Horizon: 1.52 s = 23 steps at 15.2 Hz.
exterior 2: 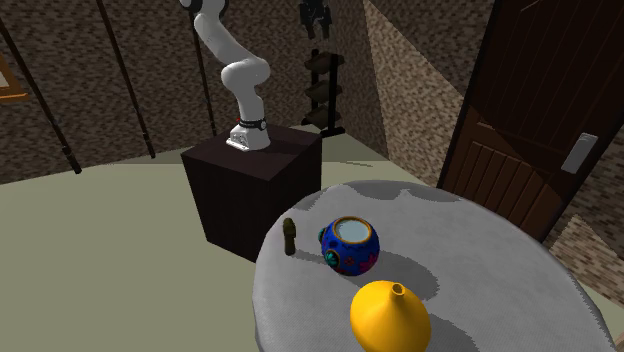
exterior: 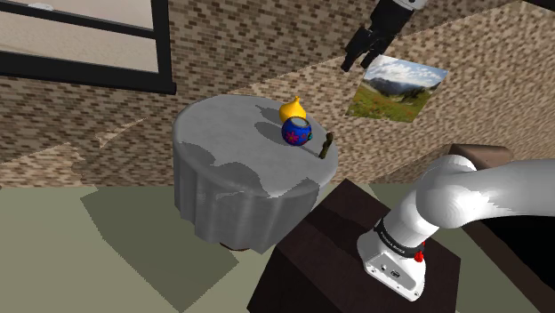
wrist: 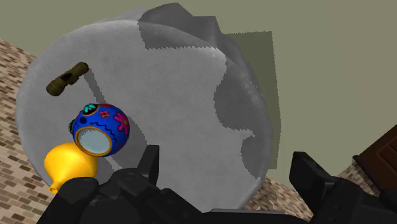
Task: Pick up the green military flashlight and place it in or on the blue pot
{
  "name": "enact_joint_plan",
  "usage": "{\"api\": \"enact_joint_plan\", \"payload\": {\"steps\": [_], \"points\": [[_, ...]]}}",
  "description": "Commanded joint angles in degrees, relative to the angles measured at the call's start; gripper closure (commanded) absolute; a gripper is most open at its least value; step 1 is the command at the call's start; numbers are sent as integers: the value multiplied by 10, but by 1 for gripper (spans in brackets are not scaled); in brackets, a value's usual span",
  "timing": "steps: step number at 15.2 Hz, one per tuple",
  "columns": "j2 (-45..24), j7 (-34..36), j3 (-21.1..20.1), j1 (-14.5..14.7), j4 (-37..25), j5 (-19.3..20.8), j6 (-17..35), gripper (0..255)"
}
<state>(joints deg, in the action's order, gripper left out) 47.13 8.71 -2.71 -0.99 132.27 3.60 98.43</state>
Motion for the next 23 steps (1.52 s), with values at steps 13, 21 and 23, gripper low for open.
{"api": "enact_joint_plan", "payload": {"steps": [13,21,23], "points": [[-84,-85,112,-43,96,49,174,0],[-199,-147,191,-62,107,62,295,0],[-234,-166,211,-65,103,59,324,0]]}}
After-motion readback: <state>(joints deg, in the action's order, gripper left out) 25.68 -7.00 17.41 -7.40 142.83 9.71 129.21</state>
